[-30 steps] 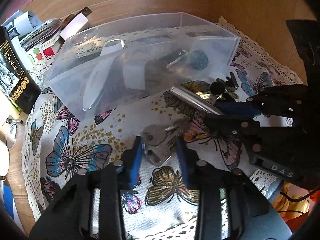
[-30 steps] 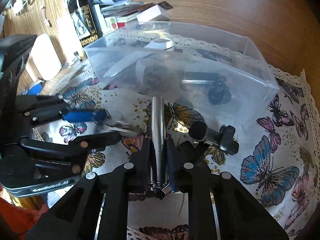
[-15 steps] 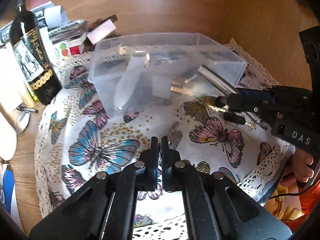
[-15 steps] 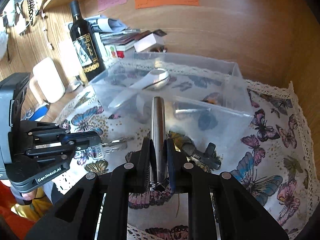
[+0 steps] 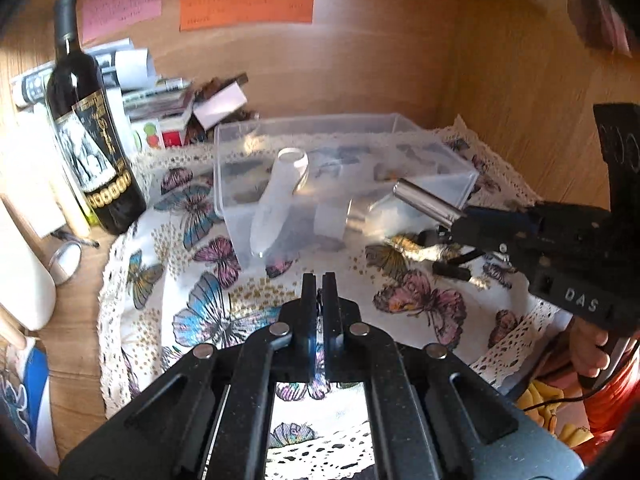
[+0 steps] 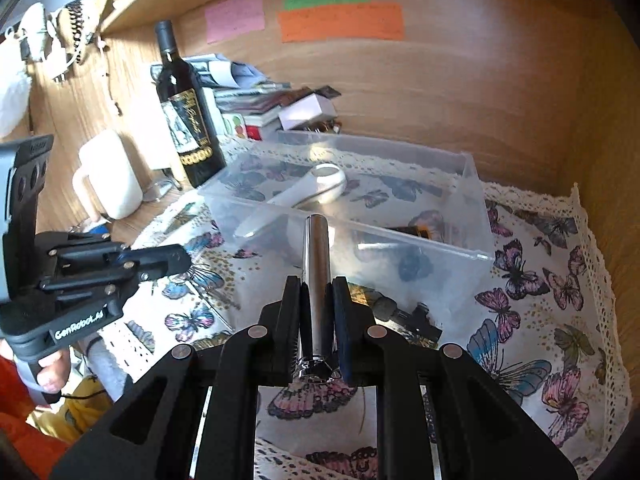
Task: Organize rigid objects
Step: 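Lower the silver tube into the clear box with the right tool while the left drops the keys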
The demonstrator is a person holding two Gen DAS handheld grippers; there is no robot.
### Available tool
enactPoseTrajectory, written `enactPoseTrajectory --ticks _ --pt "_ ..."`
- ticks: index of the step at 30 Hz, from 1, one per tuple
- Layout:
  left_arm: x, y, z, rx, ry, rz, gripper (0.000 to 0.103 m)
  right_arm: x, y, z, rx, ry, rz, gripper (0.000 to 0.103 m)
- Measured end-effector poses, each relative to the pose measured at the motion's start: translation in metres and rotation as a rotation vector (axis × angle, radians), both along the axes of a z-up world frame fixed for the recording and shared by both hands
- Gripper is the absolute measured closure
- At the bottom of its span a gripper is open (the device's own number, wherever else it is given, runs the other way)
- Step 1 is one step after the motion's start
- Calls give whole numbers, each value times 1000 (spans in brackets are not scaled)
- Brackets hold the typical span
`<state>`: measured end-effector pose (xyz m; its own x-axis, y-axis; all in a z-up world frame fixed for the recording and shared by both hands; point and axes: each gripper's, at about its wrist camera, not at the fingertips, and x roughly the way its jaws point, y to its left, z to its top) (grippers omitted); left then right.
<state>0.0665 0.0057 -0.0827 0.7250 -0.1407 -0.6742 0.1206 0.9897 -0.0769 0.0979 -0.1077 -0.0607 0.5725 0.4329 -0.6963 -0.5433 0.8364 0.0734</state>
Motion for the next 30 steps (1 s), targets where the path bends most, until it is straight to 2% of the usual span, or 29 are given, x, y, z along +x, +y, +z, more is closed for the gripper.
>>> enactPoseTrajectory --ticks 15,25,30 --pt "9 3 52 -1 -113 5 102 8 -9 31 55 -93 -41 89" --pt "43 9 81 -15 -179 15 102 40 -5 44 69 -135 -70 89" --pt "65 9 79 8 -190 26 102 60 2 40 57 -131 -70 89"
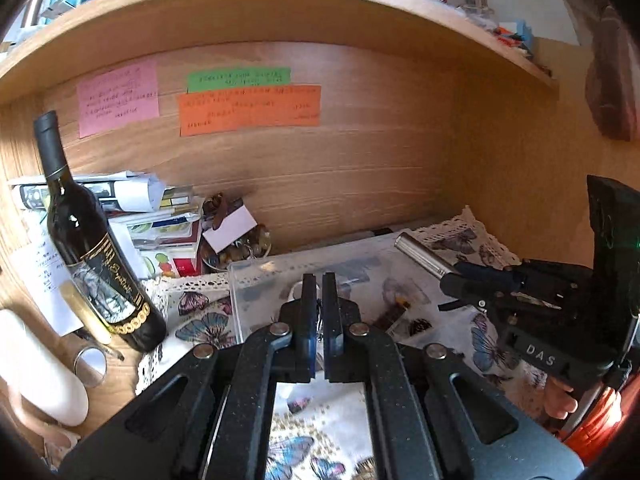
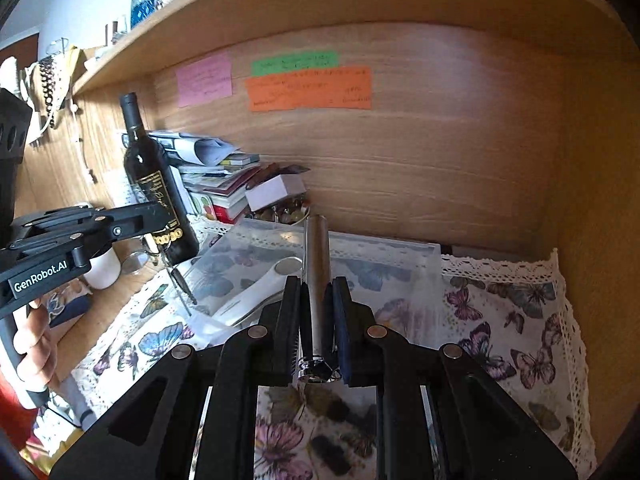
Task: Organize rigid objects
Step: 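Lower the silver tube into the clear box with the right tool while the left drops the keys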
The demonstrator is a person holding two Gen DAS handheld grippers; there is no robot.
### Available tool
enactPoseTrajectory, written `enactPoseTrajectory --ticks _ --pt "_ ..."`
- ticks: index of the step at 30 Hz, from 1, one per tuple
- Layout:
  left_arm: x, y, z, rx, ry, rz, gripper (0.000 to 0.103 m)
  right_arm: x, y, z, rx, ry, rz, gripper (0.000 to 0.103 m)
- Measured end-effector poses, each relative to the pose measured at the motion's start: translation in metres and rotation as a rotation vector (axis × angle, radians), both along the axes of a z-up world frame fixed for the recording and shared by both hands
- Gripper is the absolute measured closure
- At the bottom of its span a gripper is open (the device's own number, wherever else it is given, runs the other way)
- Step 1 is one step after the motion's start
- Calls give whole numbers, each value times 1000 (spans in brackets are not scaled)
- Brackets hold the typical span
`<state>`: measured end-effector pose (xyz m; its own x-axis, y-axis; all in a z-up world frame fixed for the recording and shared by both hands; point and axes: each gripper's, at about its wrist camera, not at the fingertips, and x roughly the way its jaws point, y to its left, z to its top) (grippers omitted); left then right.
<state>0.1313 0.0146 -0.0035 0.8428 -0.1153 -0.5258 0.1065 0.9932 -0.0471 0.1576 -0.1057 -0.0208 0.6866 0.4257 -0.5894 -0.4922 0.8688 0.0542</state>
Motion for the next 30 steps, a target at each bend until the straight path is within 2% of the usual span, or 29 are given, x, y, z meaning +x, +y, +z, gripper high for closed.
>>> enactPoseTrajectory --ticks 10,18,23,27,30 --pt "47 5 -43 8 104 0 102 46 20 -42 -66 109 -7 89" --pt "65 3 -73 18 190 -20 102 66 35 -67 -121 155 -32 89" --pt "62 0 -73 33 185 -29 101 61 37 -64 -129 142 -6 88" --pt "56 4 -66 10 175 -27 95 53 32 -52 -122 98 -12 74" --pt "49 7 -60 -5 169 -21 92 45 23 -40 -103 74 -13 70"
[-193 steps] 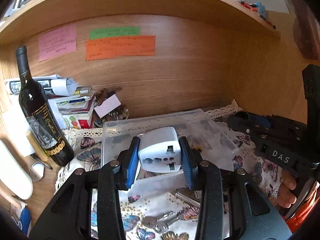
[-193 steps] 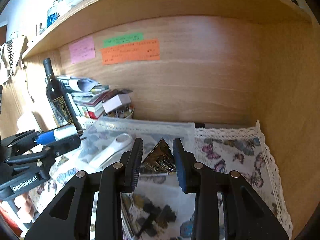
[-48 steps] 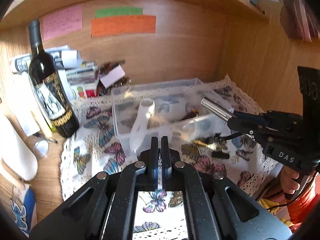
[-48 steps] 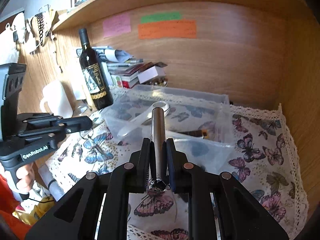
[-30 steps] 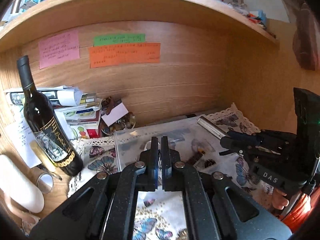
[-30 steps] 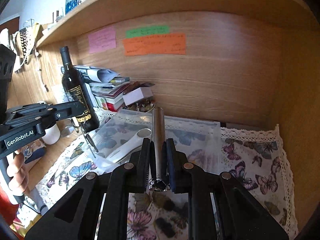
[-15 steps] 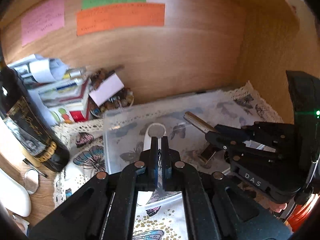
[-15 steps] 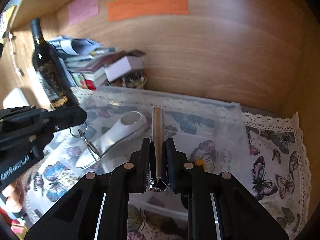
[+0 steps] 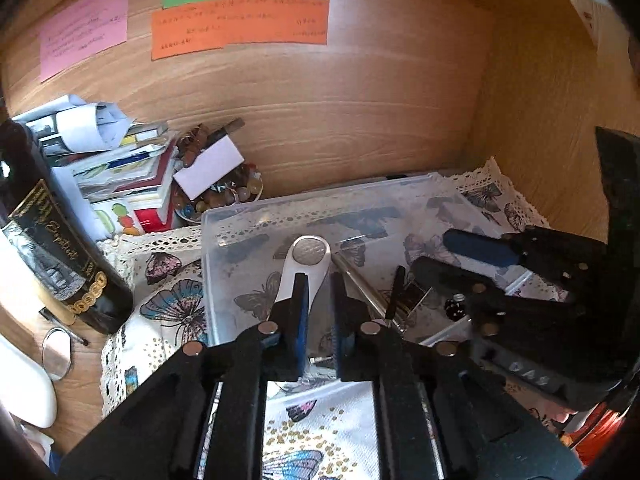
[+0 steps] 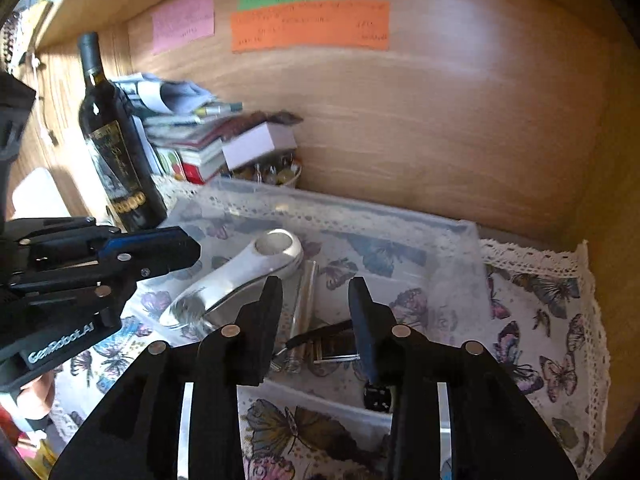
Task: Organize rigid objects
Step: 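Lower the silver tube into the clear box with the right tool while the left drops the keys, then grasp the black clamp part with the right tool while the left tool reaches a small black piece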
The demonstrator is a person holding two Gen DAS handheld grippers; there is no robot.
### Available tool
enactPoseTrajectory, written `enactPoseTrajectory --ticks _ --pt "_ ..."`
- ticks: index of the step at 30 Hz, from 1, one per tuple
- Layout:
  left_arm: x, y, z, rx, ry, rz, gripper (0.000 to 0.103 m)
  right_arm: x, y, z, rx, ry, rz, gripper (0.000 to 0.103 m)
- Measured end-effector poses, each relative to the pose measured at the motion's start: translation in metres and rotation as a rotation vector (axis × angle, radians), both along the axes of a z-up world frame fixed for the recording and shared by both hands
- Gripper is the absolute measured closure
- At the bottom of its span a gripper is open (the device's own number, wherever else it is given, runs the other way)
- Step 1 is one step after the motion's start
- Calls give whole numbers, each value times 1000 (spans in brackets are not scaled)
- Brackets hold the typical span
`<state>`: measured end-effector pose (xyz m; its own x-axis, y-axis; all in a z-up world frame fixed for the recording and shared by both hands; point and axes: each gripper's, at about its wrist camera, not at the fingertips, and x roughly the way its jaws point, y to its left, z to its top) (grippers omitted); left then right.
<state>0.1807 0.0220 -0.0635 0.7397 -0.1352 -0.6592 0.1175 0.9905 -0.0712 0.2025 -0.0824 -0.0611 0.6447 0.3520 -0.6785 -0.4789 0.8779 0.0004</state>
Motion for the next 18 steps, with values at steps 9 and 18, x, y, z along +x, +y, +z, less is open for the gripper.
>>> enactPoseTrajectory --ticks 9,18 --pt "-28 0 18 4 -63 27 58 -32 -25 29 27 -92 -26 58" --pt "-58 -12 23 16 -108 7 26 -50 -54 28 -13 -105 -84 50"
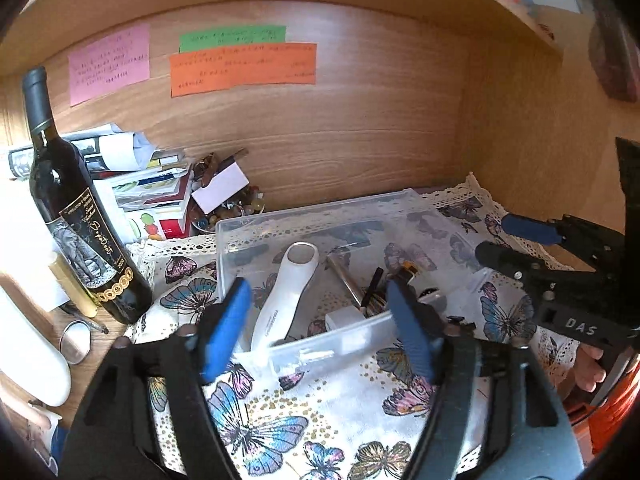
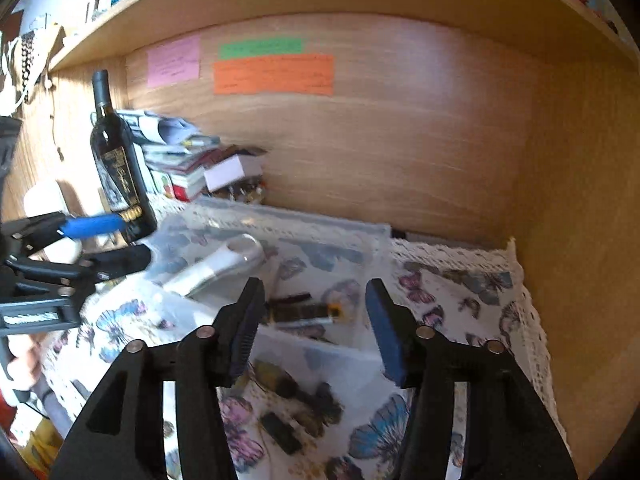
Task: Organize rigid objects
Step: 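Grasp the black clamp part with the right tool while the left tool reaches a small black piece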
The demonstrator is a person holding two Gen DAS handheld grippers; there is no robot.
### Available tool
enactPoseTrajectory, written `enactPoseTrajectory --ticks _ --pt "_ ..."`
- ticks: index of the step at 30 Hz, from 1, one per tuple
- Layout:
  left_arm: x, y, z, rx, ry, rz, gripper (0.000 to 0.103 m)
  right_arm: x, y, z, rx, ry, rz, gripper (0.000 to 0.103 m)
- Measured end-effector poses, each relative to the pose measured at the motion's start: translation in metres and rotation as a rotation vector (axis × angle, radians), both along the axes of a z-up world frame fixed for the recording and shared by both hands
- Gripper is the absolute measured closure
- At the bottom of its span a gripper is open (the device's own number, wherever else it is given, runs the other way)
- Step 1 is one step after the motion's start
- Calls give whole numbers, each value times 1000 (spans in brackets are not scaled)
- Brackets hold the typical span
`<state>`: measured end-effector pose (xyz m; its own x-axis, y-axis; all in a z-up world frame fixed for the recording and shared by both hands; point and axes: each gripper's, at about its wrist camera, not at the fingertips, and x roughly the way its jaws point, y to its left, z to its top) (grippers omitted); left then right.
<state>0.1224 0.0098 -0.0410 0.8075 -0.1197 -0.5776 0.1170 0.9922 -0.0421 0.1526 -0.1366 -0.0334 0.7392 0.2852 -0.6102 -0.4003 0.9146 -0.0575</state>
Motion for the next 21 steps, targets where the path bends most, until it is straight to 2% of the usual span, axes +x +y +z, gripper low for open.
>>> enactPoseTrajectory --ticks 8,13,17,20,21 --pt "-9 -17 -21 28 43 -32 16 1 -7 -46 -61 141 -5 44" --pt "-9 -23 -43 35 113 -50 13 7 -4 -75 -115 227 11 44" --pt "-8 -30 -63 40 186 -71 13 15 -8 -88 -114 285 17 44" --pt "-7 -36 -74 48 223 -84 13 16 -12 -91 -84 317 36 47" --pt "-7 -39 -77 52 234 -90 13 15 -12 -92 -79 321 44 51"
